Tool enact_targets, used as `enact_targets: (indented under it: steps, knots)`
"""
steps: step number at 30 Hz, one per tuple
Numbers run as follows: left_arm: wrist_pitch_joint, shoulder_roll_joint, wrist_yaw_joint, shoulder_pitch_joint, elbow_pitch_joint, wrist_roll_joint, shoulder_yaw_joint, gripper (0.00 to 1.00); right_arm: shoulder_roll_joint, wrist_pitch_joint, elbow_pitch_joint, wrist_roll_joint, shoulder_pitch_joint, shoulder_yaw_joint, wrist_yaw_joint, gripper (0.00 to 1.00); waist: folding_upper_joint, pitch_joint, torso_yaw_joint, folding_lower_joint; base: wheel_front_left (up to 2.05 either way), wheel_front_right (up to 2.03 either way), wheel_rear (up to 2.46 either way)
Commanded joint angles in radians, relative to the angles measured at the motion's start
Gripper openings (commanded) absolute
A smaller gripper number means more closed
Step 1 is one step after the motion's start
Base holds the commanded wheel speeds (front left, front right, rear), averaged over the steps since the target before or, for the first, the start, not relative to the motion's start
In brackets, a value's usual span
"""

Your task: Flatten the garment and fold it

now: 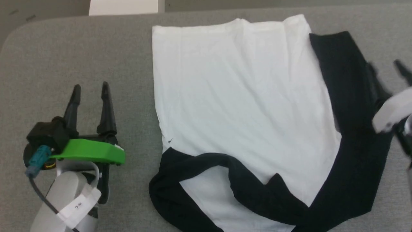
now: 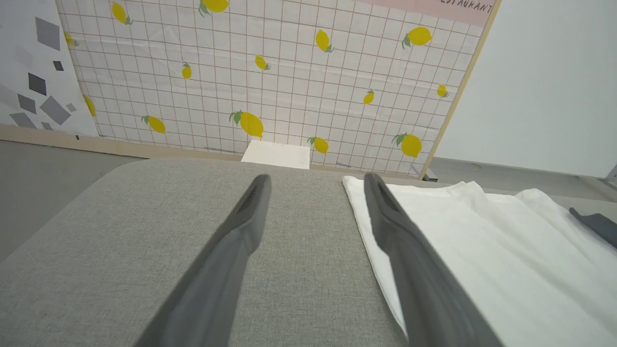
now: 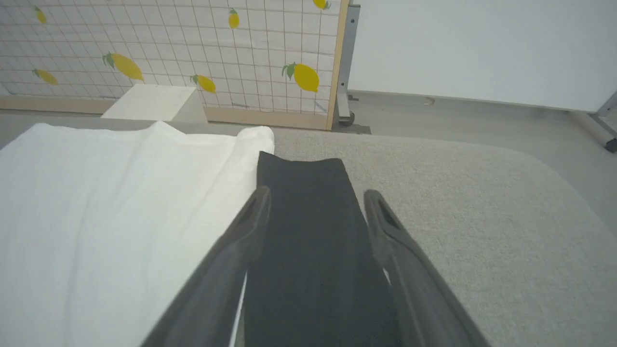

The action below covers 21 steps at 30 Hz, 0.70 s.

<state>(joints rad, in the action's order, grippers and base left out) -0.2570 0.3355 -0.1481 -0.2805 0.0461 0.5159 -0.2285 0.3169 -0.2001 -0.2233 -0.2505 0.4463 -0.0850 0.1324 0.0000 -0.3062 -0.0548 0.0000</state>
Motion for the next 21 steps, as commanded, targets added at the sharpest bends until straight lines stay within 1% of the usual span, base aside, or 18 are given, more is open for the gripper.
enact_targets:
  steps: [1, 4, 10, 13, 16, 21]
  knots:
    - [-0.004, -0.014, 0.011, 0.017, -0.021, -0.021, 0.023, 1.0, 0.012, -0.009, -0.046, -0.003, 0.063, -0.002, -0.002, 1.0, 0.0, -0.085, 0.034, 0.0, 0.0, 0.0, 0.0]
    - [-0.005, -0.038, 0.027, 0.017, -0.06, -0.05, 0.068, 1.0, 0.038, -0.039, -0.142, 0.01, 0.168, -0.008, -0.002, 1.0, 0.0, -0.141, 0.055, 0.0, 0.0, 0.0, 0.0]
    - [-0.005, -0.1, 0.067, 0.008, -0.116, -0.107, 0.128, 1.0, 0.047, -0.124, -0.315, -0.009, 0.343, -0.045, -0.002, 1.0, 0.0, -0.229, 0.098, 0.0, 0.0, 0.0, 0.0]
    - [-0.005, -0.124, 0.089, -0.002, -0.122, -0.125, 0.142, 1.0, 0.055, -0.147, -0.37, 0.012, 0.407, -0.092, -0.002, 1.0, 0.0, -0.26, 0.117, 0.0, 0.0, 0.0, 0.0]
    - [-0.005, -0.145, 0.111, -0.01, -0.126, -0.145, 0.157, 1.0, 0.063, -0.17, -0.413, 0.062, 0.458, -0.151, -0.002, 1.0, 0.0, -0.284, 0.134, 0.0, 0.0, 0.0, 0.0]
    - [-0.005, -0.17, 0.139, -0.01, -0.129, -0.165, 0.182, 1.0, 0.057, -0.231, -0.456, 0.125, 0.511, -0.217, -0.002, 1.0, 0.0, -0.307, 0.149, 0.0, 0.0, 0.0, 0.0]
